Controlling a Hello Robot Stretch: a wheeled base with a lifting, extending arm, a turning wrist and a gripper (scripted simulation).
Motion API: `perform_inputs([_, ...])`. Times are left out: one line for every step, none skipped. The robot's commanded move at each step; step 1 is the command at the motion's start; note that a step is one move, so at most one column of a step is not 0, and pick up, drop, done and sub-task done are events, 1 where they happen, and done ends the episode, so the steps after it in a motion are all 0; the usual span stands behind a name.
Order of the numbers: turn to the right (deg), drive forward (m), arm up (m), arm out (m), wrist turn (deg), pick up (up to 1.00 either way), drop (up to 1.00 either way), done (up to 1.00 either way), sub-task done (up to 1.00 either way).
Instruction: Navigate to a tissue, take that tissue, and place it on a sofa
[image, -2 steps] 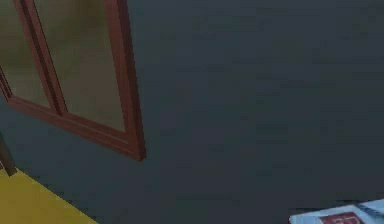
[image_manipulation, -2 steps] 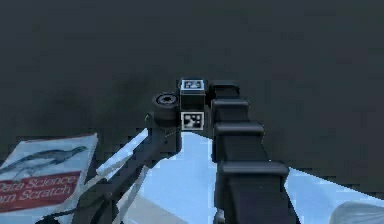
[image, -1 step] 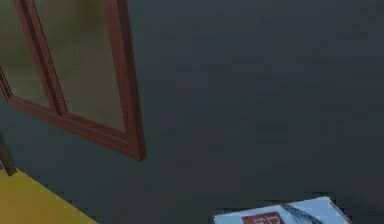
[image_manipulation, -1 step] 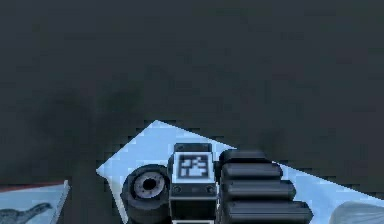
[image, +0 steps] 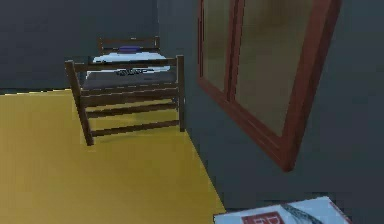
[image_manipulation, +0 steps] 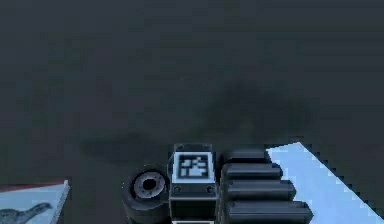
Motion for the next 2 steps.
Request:
perform_inputs([-15.0,0.0,0.0,0.0,0.0,0.0,0.0,0.0,0.0])
perform_inputs([0.0,0.15,0.0,0.0,0.0,0.0,0.0,0.0,0.0])
